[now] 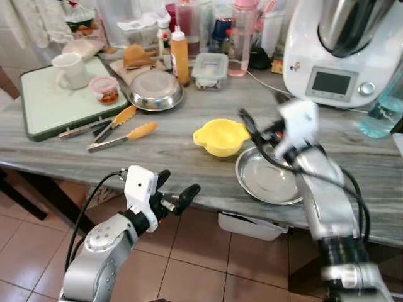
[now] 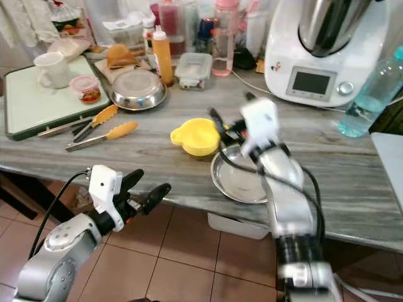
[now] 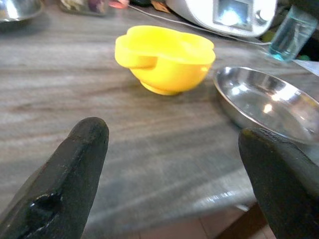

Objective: Setting the table

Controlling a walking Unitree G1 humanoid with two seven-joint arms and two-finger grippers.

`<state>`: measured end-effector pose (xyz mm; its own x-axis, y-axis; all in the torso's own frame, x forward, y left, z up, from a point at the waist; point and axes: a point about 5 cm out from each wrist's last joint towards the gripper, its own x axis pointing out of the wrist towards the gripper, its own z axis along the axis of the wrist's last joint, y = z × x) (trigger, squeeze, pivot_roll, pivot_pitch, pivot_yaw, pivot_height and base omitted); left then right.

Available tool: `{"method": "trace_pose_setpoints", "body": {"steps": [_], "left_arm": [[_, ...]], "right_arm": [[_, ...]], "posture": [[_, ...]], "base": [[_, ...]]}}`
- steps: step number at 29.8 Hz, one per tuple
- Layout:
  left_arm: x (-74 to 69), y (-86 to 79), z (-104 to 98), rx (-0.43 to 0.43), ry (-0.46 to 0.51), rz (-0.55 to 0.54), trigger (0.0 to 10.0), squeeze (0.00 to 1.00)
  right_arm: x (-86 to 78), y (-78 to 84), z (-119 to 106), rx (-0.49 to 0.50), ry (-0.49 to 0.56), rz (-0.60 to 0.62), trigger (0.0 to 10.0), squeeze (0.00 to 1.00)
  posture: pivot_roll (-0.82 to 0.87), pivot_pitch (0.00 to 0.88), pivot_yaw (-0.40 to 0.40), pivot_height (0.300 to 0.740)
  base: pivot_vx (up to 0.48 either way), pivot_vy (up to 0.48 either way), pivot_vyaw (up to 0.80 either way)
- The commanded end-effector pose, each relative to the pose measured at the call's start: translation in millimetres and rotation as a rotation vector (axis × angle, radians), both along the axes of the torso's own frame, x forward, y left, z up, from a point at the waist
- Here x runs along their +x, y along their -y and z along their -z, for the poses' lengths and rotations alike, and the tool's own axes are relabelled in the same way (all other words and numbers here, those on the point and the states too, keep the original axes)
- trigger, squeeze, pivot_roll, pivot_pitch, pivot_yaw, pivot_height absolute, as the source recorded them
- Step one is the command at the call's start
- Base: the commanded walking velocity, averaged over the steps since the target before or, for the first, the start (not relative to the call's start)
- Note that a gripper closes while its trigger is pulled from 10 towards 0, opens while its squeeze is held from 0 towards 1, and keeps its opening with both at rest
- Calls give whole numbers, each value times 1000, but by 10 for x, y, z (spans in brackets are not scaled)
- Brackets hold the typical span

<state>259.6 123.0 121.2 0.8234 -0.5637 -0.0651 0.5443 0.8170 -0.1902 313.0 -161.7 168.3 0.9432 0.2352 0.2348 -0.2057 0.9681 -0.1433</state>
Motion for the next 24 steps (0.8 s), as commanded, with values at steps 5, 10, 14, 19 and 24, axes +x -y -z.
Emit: {"method": "trace_pose_setpoints", "body": {"steps": [5, 10, 14, 19, 24], "left_arm": [[97, -24, 12, 48, 28, -85, 10000, 0], [138, -22, 72, 62, 9, -98, 10000, 0], [181, -12, 97, 73, 13, -110, 10000, 0], [213, -7, 101, 71, 16, -132, 10000, 0], [233, -16, 111, 66, 12, -148, 10000, 0]], "right_arm": [[-293, 102, 152, 13, -58, 122, 10000, 1000], [-406, 36, 241, 29, -108, 137, 10000, 1000], [-470, 0, 294, 98, -163, 173, 10000, 702], [-511, -37, 332, 94, -193, 166, 10000, 208], [-506, -38, 340, 96, -210, 163, 10000, 0]], "posture": [[-70, 19, 44, 740], [-84, 13, 55, 740], [-91, 7, 59, 740], [-93, 7, 56, 740], [-91, 7, 57, 740]], "base": [[0, 0, 0], [0, 0, 0], [0, 0, -144], [0, 0, -763], [0, 0, -735]]}}
